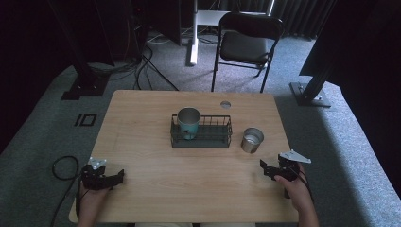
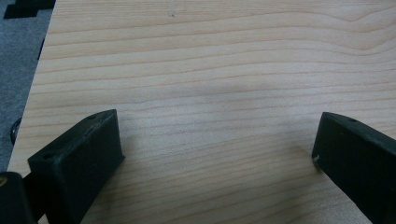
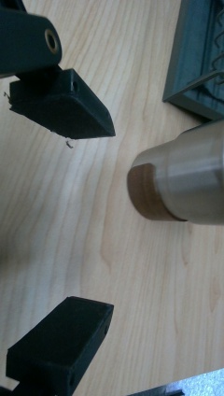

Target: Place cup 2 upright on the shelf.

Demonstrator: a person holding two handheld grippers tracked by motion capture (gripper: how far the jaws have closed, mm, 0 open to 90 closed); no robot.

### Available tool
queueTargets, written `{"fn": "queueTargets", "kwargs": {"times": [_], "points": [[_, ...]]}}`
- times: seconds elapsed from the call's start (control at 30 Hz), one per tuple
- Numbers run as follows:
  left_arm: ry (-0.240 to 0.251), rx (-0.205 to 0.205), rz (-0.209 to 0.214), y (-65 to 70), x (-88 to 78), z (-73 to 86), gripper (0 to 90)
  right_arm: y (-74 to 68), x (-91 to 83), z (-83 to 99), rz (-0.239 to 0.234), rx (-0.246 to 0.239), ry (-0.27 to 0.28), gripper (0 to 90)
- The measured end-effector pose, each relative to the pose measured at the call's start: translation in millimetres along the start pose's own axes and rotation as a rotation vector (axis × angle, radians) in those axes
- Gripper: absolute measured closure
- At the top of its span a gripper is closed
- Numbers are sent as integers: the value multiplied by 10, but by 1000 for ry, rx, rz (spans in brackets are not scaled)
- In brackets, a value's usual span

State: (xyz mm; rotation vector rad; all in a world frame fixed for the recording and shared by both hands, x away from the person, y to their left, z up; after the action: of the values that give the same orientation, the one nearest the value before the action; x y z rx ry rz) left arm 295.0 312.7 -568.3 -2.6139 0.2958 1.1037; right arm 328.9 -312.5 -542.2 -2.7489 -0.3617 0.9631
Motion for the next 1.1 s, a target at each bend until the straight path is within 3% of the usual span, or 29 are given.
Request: {"fn": "queueTargets", "kwargs": {"times": [1.1], "points": [[1, 1, 0, -1, 1, 1, 21, -105, 199, -328, -36, -16, 40, 130]]}}
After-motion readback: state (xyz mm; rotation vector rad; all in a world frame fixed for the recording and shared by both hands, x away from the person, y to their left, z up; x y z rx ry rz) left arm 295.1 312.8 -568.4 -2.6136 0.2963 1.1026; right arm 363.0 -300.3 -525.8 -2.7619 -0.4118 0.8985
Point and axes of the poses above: each handheld gripper's, and its own axes: x roughly forward along the jaws, z roughly out of its underside, y roughly to its right, the point moved 2 cm from there along x, roughly forward along the jaws, and after that the axes turned 15 degrees about x, right-handed, at the moved point
